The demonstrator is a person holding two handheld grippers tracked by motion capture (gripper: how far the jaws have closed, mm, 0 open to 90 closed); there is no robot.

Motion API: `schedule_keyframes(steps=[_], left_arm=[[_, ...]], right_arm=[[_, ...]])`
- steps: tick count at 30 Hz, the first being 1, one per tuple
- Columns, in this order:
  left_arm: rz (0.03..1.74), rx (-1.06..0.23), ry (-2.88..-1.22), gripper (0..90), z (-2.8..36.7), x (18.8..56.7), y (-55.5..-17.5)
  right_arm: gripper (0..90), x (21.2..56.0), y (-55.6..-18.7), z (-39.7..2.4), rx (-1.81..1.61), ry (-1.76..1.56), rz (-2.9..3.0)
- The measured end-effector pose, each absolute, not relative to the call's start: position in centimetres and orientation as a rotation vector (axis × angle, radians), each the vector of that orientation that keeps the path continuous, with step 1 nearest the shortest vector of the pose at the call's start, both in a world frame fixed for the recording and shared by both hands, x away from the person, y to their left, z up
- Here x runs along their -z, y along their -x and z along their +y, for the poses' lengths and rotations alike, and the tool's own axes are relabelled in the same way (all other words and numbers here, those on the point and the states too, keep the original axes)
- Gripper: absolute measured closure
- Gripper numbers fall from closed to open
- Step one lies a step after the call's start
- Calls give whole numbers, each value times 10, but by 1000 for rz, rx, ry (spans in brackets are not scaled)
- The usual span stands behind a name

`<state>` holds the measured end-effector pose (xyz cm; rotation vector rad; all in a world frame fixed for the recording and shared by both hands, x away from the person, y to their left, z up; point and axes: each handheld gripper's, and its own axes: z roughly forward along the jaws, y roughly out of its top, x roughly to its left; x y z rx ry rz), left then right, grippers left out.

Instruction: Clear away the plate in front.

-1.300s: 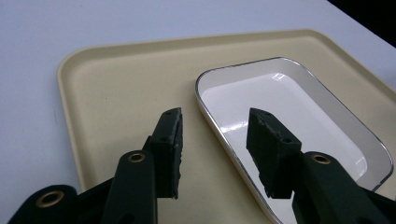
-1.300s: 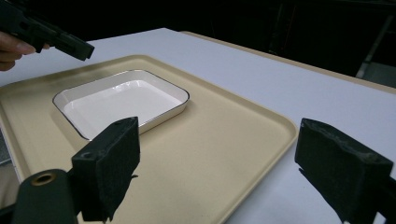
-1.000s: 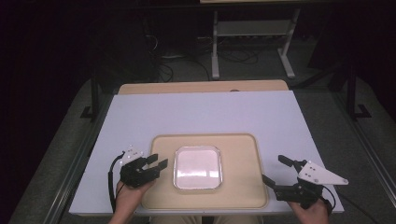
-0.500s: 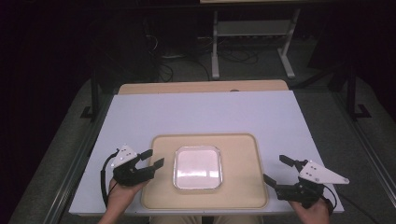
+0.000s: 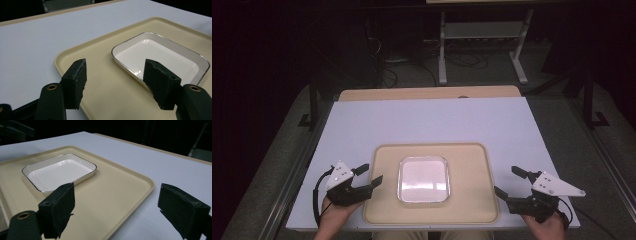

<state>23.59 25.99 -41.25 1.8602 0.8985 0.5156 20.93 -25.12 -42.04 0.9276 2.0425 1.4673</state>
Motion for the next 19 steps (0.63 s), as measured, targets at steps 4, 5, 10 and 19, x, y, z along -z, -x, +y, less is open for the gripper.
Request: schedule_keyframes(steps=[4, 5, 10, 19], left_arm=[[883, -538, -1871, 345, 264, 414, -228], [883, -548, -1876, 339, 264, 415, -226], [868, -547, -1882, 335, 268, 417, -215], [874, -542, -1874, 337, 267, 420, -216]], right_arm=[[134, 421, -210, -251, -1464, -929, 2045], [134, 421, -210, -251, -1464, -929, 2045], [134, 420, -209, -251, -1465, -925, 2049], [133, 421, -209, -244, -1471, -902, 2071]])
